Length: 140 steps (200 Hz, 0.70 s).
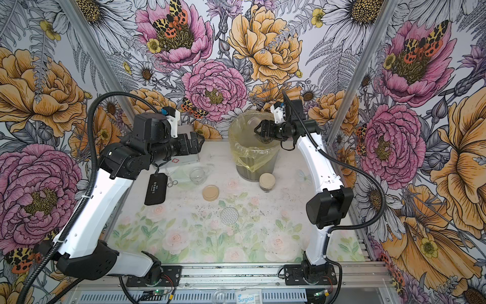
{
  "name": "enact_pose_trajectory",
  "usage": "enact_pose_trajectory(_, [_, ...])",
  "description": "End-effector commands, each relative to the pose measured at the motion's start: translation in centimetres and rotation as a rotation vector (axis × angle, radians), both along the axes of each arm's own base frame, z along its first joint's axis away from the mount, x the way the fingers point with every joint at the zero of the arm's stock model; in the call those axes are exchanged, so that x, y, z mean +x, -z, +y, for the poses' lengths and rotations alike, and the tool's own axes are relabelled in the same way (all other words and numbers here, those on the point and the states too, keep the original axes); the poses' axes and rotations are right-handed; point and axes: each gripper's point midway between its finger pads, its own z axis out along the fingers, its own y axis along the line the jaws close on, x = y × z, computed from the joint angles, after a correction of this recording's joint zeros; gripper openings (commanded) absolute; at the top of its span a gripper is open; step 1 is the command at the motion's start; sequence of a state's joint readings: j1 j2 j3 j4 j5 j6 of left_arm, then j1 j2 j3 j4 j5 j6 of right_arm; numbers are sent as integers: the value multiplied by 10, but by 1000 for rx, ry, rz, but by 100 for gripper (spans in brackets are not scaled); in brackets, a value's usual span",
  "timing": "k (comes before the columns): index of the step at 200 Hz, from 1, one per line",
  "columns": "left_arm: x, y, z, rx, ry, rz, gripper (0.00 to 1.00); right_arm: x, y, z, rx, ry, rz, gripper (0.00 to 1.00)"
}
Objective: Empty moldy tea leaves from jars
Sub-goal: Pour the moldy tea leaves from the jar into the trash bin.
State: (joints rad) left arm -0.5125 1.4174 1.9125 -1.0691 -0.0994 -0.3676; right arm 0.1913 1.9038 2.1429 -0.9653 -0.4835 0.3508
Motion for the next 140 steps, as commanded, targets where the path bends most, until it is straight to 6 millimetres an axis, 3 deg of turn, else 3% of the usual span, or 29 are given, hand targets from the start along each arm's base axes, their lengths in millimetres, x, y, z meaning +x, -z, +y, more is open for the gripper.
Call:
enact_pose_trajectory(1, [1, -3, 1, -27, -5, -8, 99, 0, -1, 4, -21, 2, 6, 30])
enact_pose_trajectory(48, [-1, -1, 5, -29, -20, -3, 99, 2, -9, -2, -71, 31, -10, 29])
enact_pose_trajectory(140, [-1, 3, 4, -34, -22, 9, 99, -1, 0, 1, -219, 16, 5, 28])
